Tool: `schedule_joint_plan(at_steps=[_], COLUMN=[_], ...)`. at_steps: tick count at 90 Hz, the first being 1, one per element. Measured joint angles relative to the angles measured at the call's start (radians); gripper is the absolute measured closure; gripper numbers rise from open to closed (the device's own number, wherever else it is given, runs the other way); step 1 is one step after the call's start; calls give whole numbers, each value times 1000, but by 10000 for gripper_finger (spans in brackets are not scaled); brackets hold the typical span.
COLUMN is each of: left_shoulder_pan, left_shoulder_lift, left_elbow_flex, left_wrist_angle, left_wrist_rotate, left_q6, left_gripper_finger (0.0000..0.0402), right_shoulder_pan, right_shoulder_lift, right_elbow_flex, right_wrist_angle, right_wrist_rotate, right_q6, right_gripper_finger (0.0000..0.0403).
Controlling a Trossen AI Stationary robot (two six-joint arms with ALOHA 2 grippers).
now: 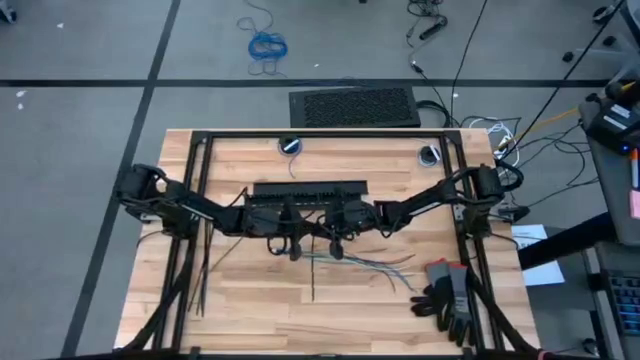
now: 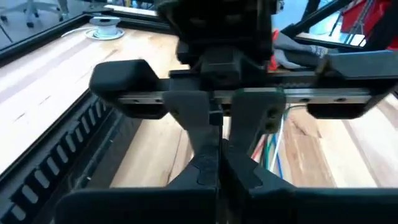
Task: Ziptie cables
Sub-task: Wrap the cable wires with zip tie
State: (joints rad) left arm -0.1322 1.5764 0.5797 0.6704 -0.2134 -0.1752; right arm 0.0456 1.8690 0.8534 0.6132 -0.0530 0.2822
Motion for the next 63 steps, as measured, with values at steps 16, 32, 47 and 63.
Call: schedule_joint_plan(at_steps=[16, 32, 47, 63], left_shoulder_pan=[0, 0, -10, -33], left_shoulder_lift=[0, -1, -1, 27], left_elbow_flex=[0, 0, 0, 0], left_wrist_angle=[-8, -40, -73, -109], left_wrist_rotate=[-1, -26, -27, -52], left_q6=[37, 48, 24, -29], left_gripper_finger=[399, 400, 401, 401], right_shoulder_pan=[0, -6, -3, 66], right_shoulder_lift=[0, 0, -34, -67], right_elbow_flex=[0, 0, -1, -1], right_wrist_angle=[-20, -60, -244, -360], right_wrist_rotate=[2, 30, 175, 232], right_q6=[-11, 19, -64, -91], right_gripper_finger=[402, 372, 321, 285])
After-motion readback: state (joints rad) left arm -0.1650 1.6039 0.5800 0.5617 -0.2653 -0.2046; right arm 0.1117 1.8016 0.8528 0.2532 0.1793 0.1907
